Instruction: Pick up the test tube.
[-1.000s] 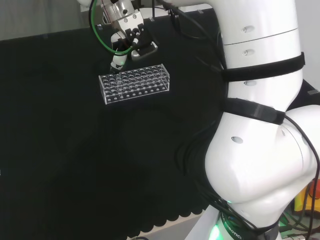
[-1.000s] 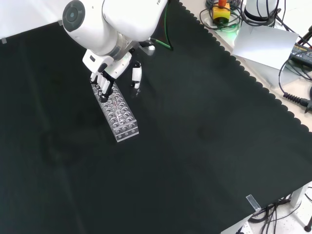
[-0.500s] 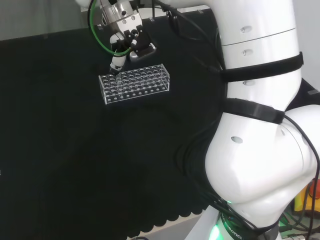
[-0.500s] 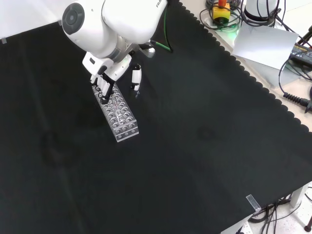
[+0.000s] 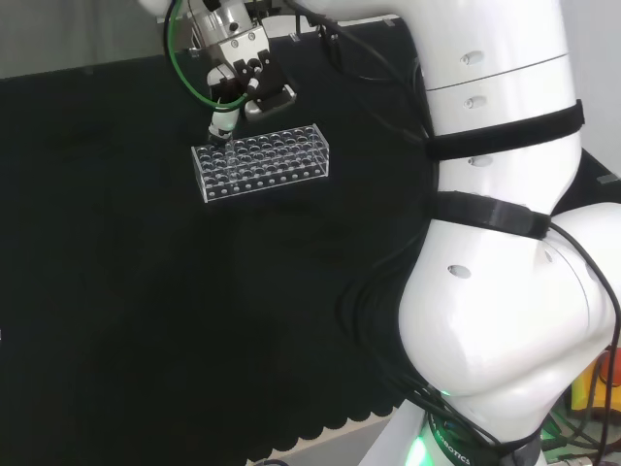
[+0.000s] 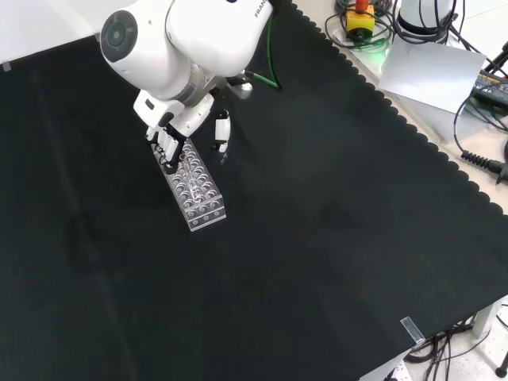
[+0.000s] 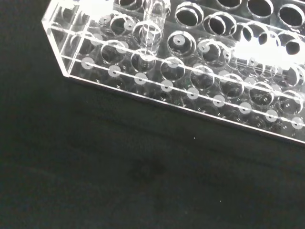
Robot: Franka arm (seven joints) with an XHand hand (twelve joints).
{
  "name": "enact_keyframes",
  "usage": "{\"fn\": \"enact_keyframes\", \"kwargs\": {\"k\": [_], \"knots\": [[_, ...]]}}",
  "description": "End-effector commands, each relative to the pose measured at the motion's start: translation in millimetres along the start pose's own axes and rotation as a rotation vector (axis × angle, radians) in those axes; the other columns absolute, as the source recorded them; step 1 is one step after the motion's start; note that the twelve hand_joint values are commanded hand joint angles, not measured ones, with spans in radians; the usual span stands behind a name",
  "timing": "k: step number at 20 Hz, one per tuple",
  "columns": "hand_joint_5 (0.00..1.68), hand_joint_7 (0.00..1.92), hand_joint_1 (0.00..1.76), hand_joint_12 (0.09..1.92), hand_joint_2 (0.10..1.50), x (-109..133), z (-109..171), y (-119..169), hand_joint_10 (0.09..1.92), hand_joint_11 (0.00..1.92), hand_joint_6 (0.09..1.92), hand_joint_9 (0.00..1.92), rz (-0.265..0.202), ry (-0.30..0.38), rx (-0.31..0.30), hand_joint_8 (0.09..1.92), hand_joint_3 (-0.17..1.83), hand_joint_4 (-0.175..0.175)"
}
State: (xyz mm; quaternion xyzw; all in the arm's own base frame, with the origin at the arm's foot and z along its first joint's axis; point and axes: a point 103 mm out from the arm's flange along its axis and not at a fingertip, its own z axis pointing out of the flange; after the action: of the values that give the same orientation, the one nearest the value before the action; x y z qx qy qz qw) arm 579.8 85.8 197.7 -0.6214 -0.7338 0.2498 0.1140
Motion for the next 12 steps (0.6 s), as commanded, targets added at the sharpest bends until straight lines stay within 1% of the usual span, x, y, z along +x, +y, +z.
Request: {"fn": "enact_keyframes", "kwargs": {"k": [1,4,7,9,12], "knots": [[0.5,0.72,0.71,1.43,0.88,10.5,-7.3,8.4,0.76,0.36,0.34,0.68,-0.021,0.003,-0.015,0.86,0.29,-0.13],[0.49,0.75,0.72,1.42,0.86,6.7,-6.8,11.8,0.75,0.37,0.43,0.7,-0.035,0.015,-0.039,0.86,0.33,-0.134],[0.54,0.88,0.77,1.4,0.83,10.4,-7.9,12.7,0.71,0.42,0.56,0.78,-0.037,0.006,-0.063,0.83,0.37,-0.149],[0.59,0.94,0.82,1.39,0.82,12.2,-7.3,13.2,0.69,0.44,0.63,0.83,-0.037,0.001,-0.062,0.82,0.4,-0.158],[0.63,0.98,0.87,1.38,0.8,10.6,-4.4,13.8,0.67,0.46,0.67,0.87,-0.036,-0.006,-0.054,0.81,0.42,-0.163]]}}
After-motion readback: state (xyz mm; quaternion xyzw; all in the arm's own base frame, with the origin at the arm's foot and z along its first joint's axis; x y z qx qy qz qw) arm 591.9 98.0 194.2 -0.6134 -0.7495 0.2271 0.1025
